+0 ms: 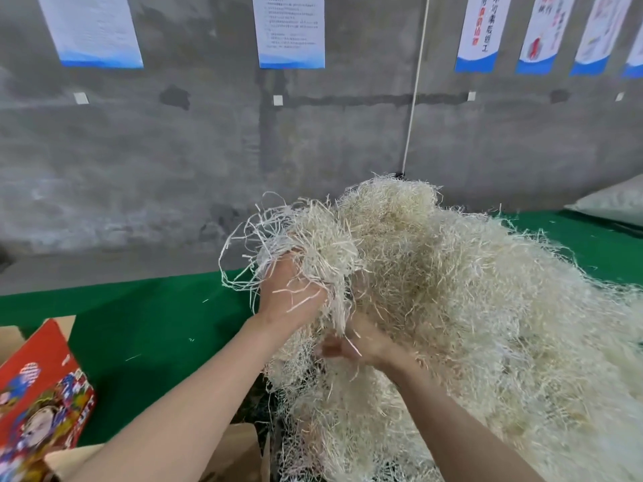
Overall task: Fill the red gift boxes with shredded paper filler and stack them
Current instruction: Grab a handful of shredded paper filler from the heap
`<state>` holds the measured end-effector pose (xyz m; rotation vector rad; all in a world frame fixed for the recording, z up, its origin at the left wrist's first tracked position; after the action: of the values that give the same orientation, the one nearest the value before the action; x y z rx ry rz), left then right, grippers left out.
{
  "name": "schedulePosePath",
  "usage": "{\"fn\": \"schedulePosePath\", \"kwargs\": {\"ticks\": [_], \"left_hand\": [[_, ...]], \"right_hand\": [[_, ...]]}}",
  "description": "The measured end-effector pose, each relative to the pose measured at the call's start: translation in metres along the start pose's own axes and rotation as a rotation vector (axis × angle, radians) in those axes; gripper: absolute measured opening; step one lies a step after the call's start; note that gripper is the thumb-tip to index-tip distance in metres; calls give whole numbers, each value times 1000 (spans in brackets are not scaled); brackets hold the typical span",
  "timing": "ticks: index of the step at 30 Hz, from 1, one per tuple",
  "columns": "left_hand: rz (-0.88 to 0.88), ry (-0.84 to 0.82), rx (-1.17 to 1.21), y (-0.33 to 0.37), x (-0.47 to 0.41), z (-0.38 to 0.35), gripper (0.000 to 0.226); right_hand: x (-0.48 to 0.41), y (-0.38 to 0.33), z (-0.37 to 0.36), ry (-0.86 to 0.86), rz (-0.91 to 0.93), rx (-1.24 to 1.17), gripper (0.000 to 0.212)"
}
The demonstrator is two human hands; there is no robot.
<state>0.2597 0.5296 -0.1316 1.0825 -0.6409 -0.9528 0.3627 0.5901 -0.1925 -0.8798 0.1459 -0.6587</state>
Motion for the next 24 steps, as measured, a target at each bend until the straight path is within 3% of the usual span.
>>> {"fn": "schedulePosePath", "kwargs": {"ticks": [2, 5, 8, 11, 13, 15, 16, 19, 24], "left_hand": [[-22, -15, -283, 11, -7, 5, 56], [-66, -80, -457, 9, -9, -1, 31], [-69, -55, -524, -18, -11, -19, 30], [-74, 209, -192, -9, -21, -8, 26], [64, 346, 247, -9, -30, 5, 11], [274, 340, 757, -7, -28, -5, 8], [345, 316, 900, -2, -25, -12, 8], [370, 323, 1006, 4, -17, -20, 13], [407, 370, 949, -18, -16, -27, 6]], "right_hand": [[0, 8, 12, 156, -22, -96, 8], [4, 9, 44, 408, -61, -133, 21], [12, -12, 48, 466, 96, 48, 27], [15, -4, 42, 438, 113, 198, 40], [12, 11, 41, 422, 51, 315, 43], [9, 20, 40, 457, 16, 503, 45], [8, 23, 39, 473, 1, 580, 45], [5, 48, 35, 448, -80, 664, 51], [17, 97, 32, 360, -261, 663, 51]]}}
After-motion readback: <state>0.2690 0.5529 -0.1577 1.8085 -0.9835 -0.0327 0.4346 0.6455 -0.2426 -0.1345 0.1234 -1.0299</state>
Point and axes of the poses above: each hand's wrist, its own x-axis away from the middle knuckle, its own z-axis out of the back of the hand, y = z × x, the point moved 7 cm from there along -x, towards the middle knuckle, and after that the axes turned 15 degrees about x, right-handed, at the moved point
